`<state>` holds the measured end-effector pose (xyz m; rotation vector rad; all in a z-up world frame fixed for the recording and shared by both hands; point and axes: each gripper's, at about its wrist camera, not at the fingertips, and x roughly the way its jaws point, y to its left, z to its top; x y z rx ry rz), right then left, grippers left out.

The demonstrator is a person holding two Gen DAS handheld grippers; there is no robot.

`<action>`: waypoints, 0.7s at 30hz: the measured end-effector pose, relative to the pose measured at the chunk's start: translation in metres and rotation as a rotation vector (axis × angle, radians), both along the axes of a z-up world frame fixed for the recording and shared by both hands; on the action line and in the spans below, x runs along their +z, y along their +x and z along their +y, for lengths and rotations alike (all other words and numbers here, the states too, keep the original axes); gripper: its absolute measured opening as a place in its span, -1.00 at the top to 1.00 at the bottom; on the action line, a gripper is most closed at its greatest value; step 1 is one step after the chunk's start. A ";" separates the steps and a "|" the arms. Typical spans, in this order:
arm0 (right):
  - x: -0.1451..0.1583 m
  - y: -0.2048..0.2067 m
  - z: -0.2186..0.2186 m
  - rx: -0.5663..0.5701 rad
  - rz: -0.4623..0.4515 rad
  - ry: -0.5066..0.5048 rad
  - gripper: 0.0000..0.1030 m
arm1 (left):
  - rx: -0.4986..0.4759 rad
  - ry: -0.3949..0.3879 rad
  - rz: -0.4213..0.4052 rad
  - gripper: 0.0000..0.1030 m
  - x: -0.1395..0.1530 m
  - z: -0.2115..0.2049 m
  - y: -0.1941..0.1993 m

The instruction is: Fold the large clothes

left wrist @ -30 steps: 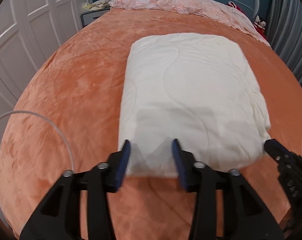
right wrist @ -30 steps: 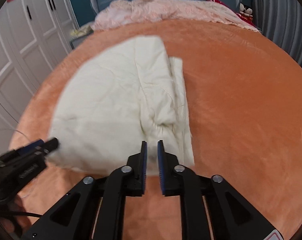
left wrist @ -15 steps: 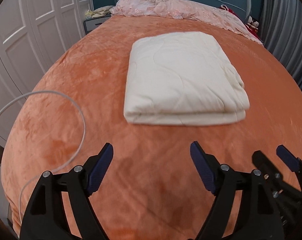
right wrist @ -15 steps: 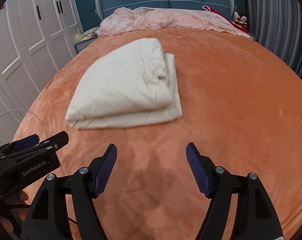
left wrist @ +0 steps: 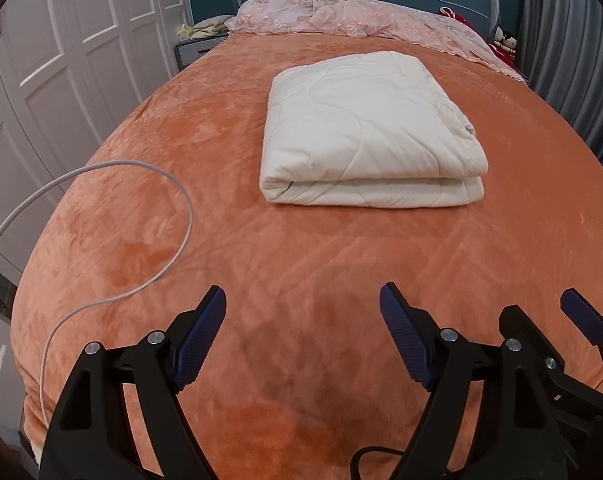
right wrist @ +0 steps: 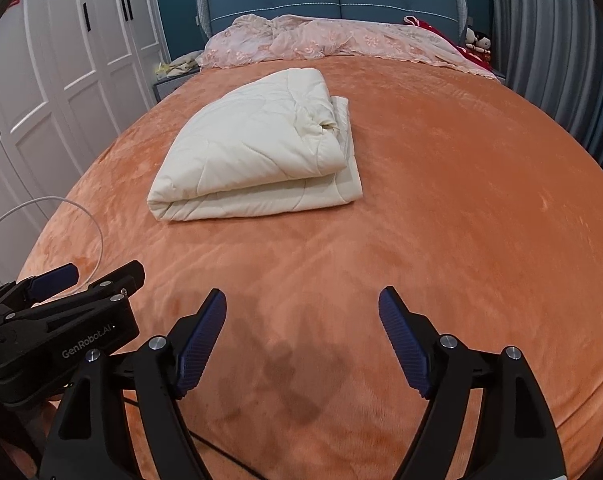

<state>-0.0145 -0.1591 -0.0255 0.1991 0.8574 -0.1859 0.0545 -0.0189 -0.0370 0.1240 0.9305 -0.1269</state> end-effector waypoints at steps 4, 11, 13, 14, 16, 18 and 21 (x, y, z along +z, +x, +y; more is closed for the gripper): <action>-0.001 -0.010 0.005 -0.007 -0.001 -0.002 -0.49 | 0.006 0.009 0.000 -0.49 -0.002 0.003 -0.009; 0.003 -0.023 0.007 -0.025 -0.017 -0.010 -0.49 | 0.011 0.033 -0.027 -0.49 0.001 0.003 -0.020; 0.004 -0.025 0.008 -0.030 -0.021 -0.010 -0.49 | 0.014 0.035 -0.033 -0.49 0.003 0.004 -0.023; 0.004 -0.027 0.008 -0.032 -0.024 -0.010 -0.49 | 0.014 0.035 -0.036 -0.49 0.003 0.004 -0.025; 0.005 -0.030 0.008 -0.034 -0.023 -0.008 -0.49 | 0.014 0.042 -0.041 -0.49 0.004 0.003 -0.028; 0.005 -0.032 0.008 -0.037 -0.022 -0.006 -0.49 | 0.013 0.048 -0.046 -0.49 0.005 0.003 -0.030; 0.005 -0.035 0.008 -0.037 -0.024 -0.005 -0.49 | 0.017 0.055 -0.060 -0.49 0.006 0.003 -0.035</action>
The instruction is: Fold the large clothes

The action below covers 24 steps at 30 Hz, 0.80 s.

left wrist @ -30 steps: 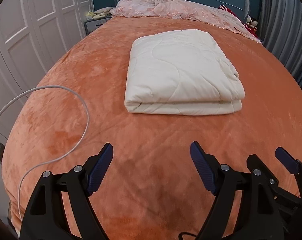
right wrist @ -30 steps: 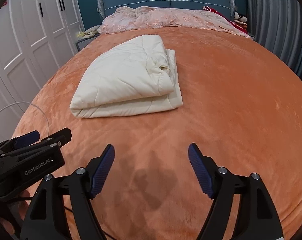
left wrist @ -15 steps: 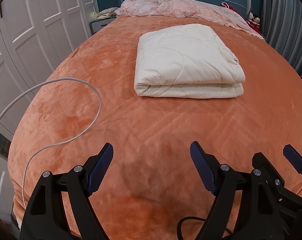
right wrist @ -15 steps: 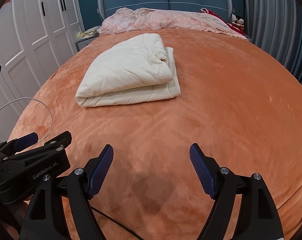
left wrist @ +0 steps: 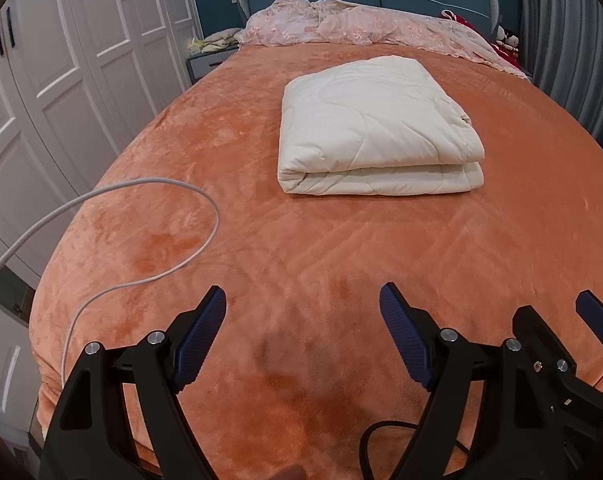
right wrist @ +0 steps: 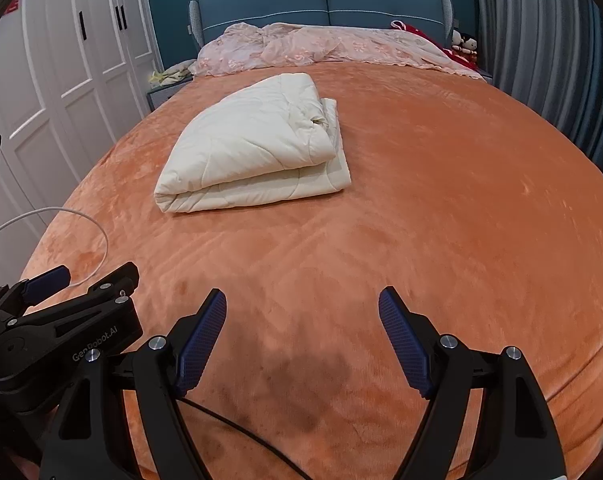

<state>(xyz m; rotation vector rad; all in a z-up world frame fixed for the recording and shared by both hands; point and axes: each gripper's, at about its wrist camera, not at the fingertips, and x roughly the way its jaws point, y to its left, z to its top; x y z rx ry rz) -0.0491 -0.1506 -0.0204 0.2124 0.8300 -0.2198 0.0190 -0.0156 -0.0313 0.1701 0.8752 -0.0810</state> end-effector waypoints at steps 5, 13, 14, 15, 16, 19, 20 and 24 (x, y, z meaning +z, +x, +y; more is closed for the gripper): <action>0.000 -0.005 0.003 0.003 -0.007 -0.012 -0.49 | 0.003 -0.012 0.003 -0.49 -0.001 0.003 -0.004; 0.003 -0.009 0.005 0.006 -0.011 -0.017 -0.49 | 0.009 -0.022 -0.014 -0.49 0.000 0.004 -0.010; 0.003 -0.009 0.005 0.006 -0.012 -0.018 -0.49 | 0.008 -0.024 -0.015 -0.49 0.001 0.004 -0.010; 0.004 -0.009 0.005 0.006 -0.011 -0.020 -0.49 | 0.008 -0.026 -0.014 -0.49 0.001 0.005 -0.010; 0.004 -0.009 0.005 0.006 -0.012 -0.020 -0.49 | 0.006 -0.031 -0.015 -0.49 0.001 0.005 -0.011; 0.004 -0.010 0.006 0.007 -0.013 -0.021 -0.49 | 0.002 -0.043 -0.015 -0.49 0.001 0.007 -0.011; 0.004 -0.010 0.006 0.007 -0.012 -0.022 -0.49 | 0.000 -0.048 -0.014 -0.49 0.001 0.007 -0.011; 0.006 -0.010 0.008 0.011 -0.013 -0.028 -0.49 | -0.002 -0.048 -0.024 -0.49 0.001 0.009 -0.013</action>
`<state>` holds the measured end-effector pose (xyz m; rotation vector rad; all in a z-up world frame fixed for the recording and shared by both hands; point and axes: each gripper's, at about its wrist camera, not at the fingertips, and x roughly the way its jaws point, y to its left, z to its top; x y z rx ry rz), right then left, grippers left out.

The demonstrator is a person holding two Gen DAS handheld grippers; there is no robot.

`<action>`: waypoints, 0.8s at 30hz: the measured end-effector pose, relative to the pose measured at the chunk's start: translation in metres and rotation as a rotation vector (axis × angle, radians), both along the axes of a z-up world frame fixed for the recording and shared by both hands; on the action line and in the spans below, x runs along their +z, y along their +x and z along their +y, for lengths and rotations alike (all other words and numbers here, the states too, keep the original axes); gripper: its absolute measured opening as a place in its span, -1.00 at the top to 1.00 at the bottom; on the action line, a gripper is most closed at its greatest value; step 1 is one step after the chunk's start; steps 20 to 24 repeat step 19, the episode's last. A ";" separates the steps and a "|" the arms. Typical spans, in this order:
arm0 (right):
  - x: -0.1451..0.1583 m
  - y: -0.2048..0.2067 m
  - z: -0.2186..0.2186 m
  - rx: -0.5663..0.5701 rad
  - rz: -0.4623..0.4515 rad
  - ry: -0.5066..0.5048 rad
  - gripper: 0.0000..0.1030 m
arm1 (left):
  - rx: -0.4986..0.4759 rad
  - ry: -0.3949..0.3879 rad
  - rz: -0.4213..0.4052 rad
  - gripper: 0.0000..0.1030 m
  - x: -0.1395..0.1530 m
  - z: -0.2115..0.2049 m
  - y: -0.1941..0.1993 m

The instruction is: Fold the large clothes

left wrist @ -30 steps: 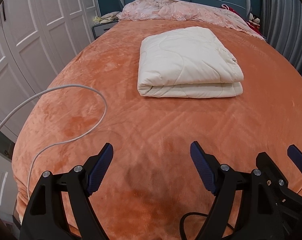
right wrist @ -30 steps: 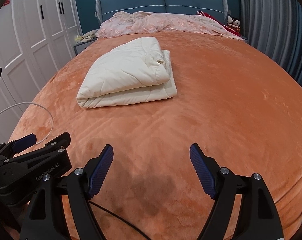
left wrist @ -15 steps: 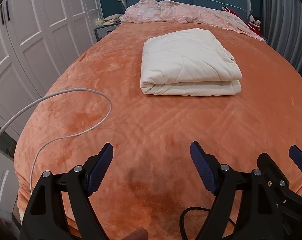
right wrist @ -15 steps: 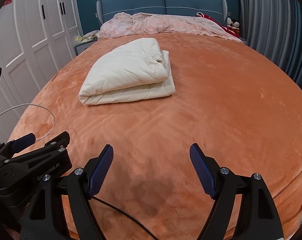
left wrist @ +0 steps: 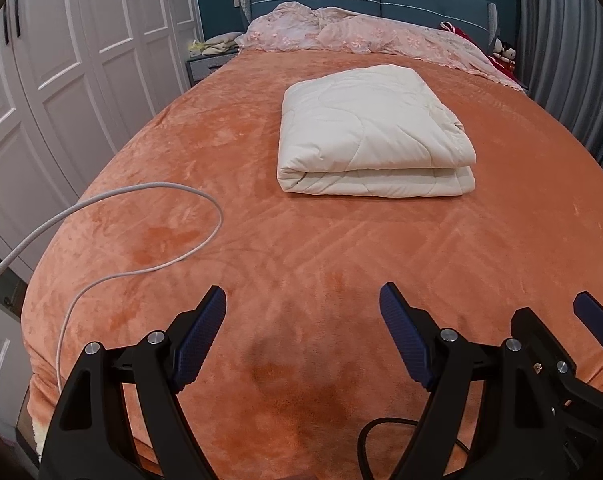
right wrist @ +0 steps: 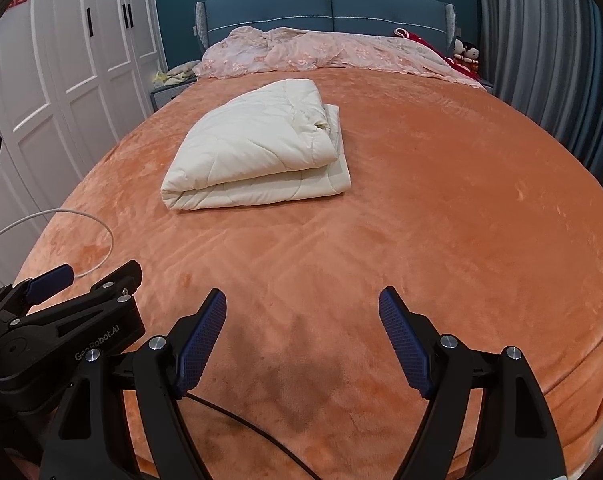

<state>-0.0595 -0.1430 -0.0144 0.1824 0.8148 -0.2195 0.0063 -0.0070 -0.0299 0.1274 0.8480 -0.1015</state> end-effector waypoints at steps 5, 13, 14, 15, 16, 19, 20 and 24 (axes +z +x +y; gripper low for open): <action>0.001 -0.001 0.001 0.000 -0.004 0.000 -0.49 | 0.004 -0.008 -0.016 -0.48 0.001 0.002 -0.001; 0.003 -0.001 0.000 -0.004 -0.004 -0.006 -0.49 | 0.002 -0.006 -0.023 -0.47 0.003 0.001 0.000; 0.003 -0.001 0.000 -0.005 -0.003 -0.008 -0.49 | 0.005 -0.006 -0.017 -0.47 0.002 0.001 0.001; 0.003 -0.002 0.000 -0.004 -0.003 -0.007 -0.49 | 0.006 -0.010 -0.010 -0.47 0.002 0.001 0.001; 0.003 -0.002 0.000 -0.004 -0.003 -0.006 -0.49 | 0.005 -0.014 -0.007 -0.47 0.002 0.002 0.002; 0.004 -0.002 0.002 -0.008 0.001 -0.007 -0.49 | 0.007 -0.021 0.004 -0.47 0.000 0.003 0.003; 0.004 -0.002 0.002 -0.008 0.001 -0.007 -0.49 | 0.007 -0.021 0.004 -0.47 0.000 0.003 0.003; 0.004 -0.002 0.002 -0.008 0.001 -0.007 -0.49 | 0.007 -0.021 0.004 -0.47 0.000 0.003 0.003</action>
